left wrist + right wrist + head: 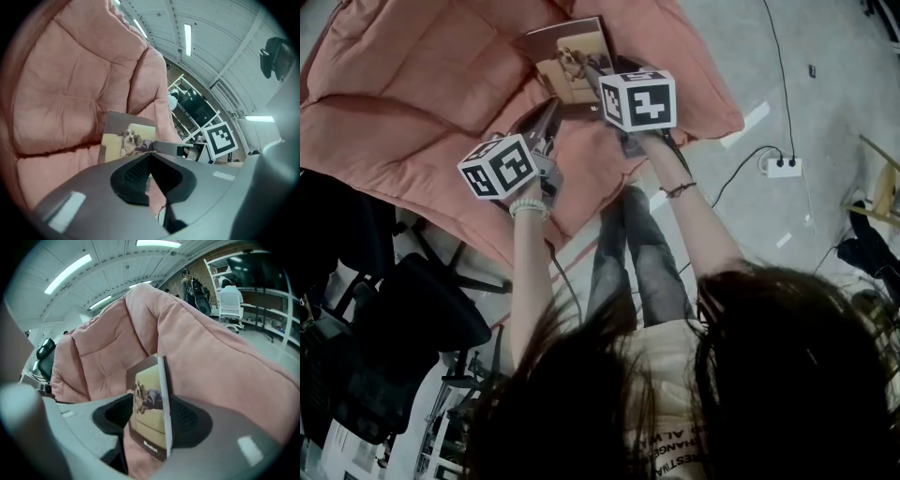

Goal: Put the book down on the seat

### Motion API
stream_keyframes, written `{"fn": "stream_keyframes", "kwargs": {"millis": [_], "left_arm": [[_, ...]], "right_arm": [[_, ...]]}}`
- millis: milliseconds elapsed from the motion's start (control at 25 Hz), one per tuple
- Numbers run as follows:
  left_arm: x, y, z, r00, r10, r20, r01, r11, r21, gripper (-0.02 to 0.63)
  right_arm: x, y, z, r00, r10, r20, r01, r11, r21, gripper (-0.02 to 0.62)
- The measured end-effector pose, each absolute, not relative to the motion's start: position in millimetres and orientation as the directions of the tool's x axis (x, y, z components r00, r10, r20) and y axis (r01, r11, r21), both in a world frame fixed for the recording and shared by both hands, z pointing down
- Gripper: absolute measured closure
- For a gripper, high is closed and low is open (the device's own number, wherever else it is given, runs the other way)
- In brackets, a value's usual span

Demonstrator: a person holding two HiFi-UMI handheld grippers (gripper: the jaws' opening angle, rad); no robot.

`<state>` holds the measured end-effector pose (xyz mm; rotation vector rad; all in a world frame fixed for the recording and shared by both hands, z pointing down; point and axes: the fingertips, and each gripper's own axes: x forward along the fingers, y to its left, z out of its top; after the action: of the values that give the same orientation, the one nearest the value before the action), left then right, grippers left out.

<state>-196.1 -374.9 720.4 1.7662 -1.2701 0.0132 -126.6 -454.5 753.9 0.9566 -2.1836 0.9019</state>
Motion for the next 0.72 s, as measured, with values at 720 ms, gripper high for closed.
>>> {"fn": "stream_keyframes", "kwargs": {"millis": [720], "left_arm": [[-157,-338,588,0.457,-0.800,0.389,-0.744,-0.104,0.660,0.603]], "right_arm": [[-106,-403,604,-0.726,-0.391,0.566,-0.670,0.589,-0.452,0.462]]}}
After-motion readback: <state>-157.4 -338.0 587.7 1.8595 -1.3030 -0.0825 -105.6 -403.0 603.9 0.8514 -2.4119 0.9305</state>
